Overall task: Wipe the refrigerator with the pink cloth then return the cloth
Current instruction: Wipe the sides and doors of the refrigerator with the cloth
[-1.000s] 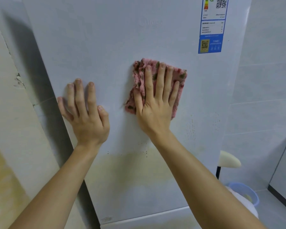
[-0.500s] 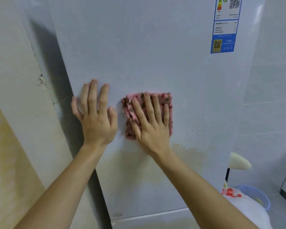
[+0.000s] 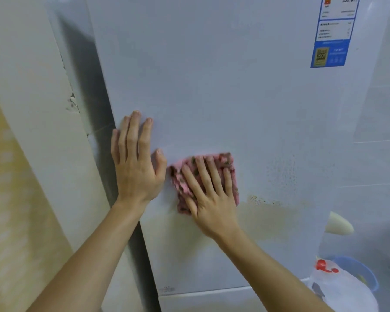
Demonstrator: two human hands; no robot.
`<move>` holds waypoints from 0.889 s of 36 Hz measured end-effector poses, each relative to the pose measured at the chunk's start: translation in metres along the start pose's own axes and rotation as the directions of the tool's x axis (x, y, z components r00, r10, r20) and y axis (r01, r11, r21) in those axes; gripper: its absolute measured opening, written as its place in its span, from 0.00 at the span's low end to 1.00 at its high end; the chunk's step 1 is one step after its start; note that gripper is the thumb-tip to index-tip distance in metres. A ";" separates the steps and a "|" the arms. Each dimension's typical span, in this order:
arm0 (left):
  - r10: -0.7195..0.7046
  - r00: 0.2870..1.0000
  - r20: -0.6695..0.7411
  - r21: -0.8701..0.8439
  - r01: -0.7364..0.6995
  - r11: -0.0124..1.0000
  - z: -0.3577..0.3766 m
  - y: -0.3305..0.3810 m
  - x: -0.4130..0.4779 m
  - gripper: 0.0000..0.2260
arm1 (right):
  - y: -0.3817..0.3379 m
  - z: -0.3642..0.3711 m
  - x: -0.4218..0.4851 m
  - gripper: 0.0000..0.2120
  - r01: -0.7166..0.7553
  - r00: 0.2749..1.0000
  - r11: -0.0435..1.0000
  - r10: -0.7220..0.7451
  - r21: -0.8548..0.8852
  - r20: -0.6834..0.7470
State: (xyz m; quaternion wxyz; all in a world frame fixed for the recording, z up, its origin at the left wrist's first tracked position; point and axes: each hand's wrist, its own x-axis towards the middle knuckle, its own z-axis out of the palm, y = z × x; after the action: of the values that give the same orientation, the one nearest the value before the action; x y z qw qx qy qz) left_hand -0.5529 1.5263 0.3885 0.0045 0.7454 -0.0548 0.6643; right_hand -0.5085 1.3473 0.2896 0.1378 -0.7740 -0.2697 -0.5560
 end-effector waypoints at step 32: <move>-0.108 0.994 -0.013 0.242 0.108 0.964 -0.028 -0.124 -0.014 0.25 | -0.081 0.004 0.077 0.29 -0.093 0.982 0.996 0.094 0.014 -0.164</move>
State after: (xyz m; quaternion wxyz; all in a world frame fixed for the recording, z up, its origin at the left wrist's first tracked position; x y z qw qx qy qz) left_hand -0.5711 1.6526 0.3861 -0.0503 0.7424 0.0675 0.6646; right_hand -0.5331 1.4356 0.3536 0.1880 -0.7367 -0.2224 -0.6103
